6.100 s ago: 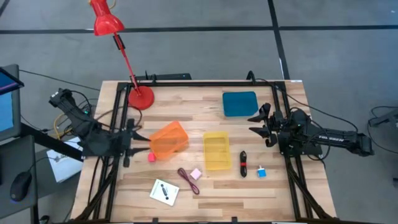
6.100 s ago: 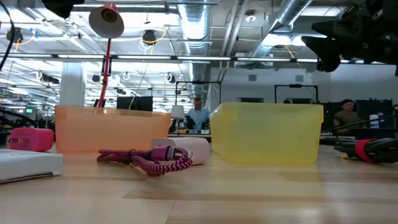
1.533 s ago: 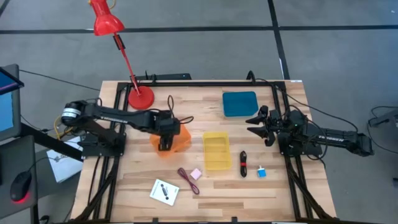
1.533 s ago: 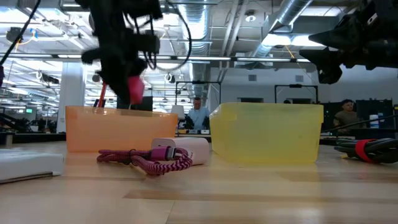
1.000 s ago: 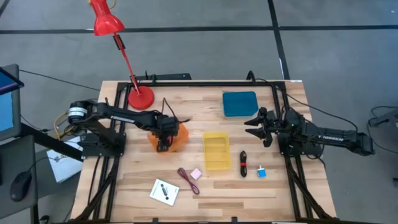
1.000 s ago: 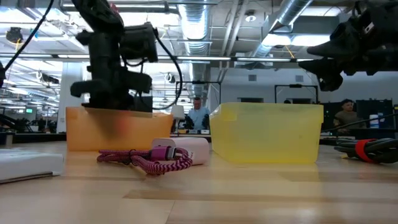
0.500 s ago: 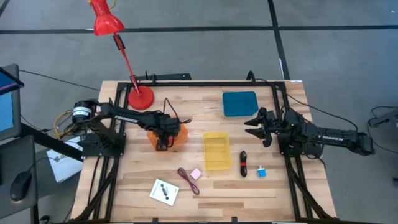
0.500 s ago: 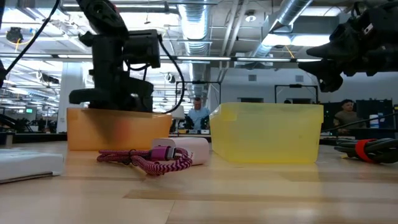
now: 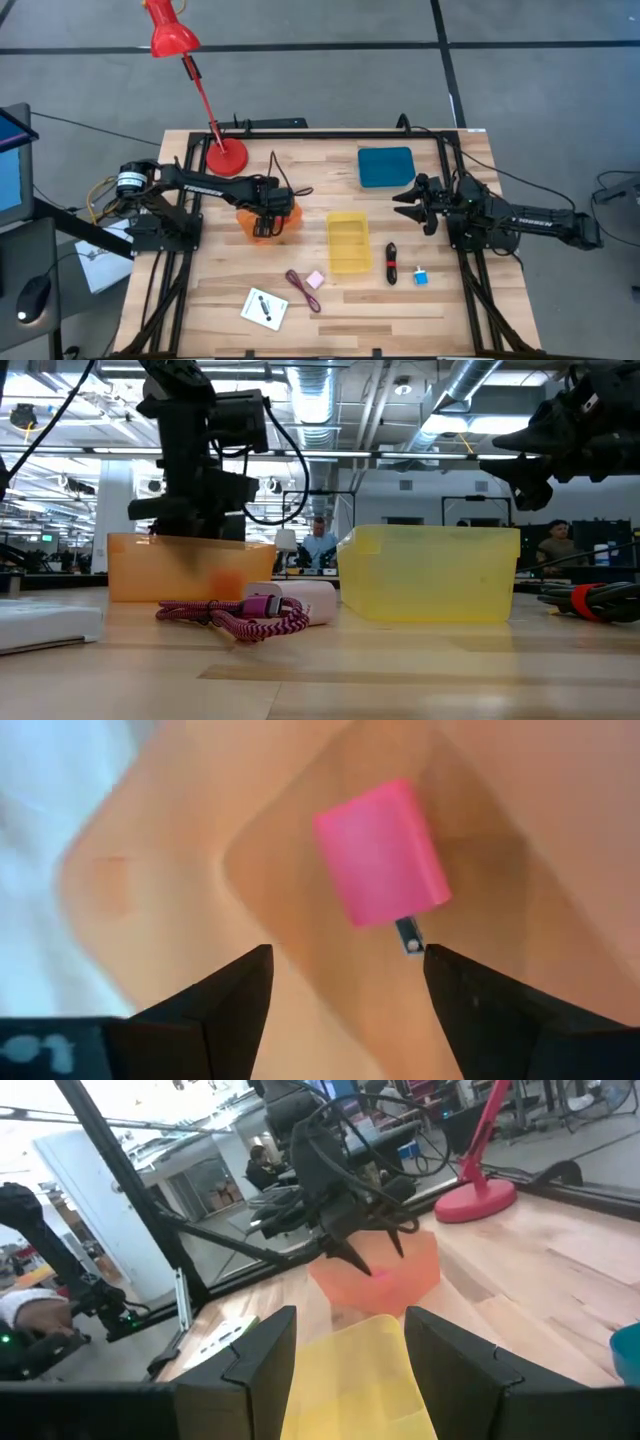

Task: Pick and place items into bin
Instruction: Put the blue charger adapter into the orange bin

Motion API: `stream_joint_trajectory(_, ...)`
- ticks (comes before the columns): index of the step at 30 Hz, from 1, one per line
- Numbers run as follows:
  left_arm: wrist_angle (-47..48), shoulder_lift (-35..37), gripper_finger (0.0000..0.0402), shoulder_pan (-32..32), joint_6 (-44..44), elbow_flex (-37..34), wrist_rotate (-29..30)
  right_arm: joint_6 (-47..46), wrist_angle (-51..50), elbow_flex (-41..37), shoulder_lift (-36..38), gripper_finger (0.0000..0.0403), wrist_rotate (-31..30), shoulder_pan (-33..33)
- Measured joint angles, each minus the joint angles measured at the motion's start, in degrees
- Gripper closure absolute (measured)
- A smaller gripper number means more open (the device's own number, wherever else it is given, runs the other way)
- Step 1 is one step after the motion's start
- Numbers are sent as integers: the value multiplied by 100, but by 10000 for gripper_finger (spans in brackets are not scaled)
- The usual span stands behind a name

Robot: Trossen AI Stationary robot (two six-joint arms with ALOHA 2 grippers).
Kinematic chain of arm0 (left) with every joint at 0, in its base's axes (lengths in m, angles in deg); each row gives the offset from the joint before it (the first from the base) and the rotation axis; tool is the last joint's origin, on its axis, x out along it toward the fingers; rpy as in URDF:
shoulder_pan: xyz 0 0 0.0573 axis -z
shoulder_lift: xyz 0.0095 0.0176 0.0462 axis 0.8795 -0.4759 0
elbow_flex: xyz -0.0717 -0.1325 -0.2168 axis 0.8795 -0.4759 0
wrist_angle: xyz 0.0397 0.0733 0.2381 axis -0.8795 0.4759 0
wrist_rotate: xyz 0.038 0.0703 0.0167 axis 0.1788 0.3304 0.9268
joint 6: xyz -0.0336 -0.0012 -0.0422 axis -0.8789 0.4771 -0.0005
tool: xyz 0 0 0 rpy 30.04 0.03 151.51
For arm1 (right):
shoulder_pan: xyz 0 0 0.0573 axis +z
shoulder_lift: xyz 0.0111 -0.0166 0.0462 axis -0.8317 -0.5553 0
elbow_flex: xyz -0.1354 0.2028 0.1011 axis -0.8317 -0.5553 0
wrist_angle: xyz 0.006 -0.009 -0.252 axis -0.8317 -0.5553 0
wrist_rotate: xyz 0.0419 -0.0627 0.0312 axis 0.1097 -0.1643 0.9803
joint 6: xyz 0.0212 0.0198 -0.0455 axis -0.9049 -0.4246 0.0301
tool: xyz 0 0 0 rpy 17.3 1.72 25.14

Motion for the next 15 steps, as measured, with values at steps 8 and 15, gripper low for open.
stream_joint_trajectory(8,1107,0,144,117,127,1277,129,-101,476,9,1,221,-592,-72)
stream_joint_trajectory(15,2014,84,145,119,-145,2800,155,749,499,741,0,222,-423,24)
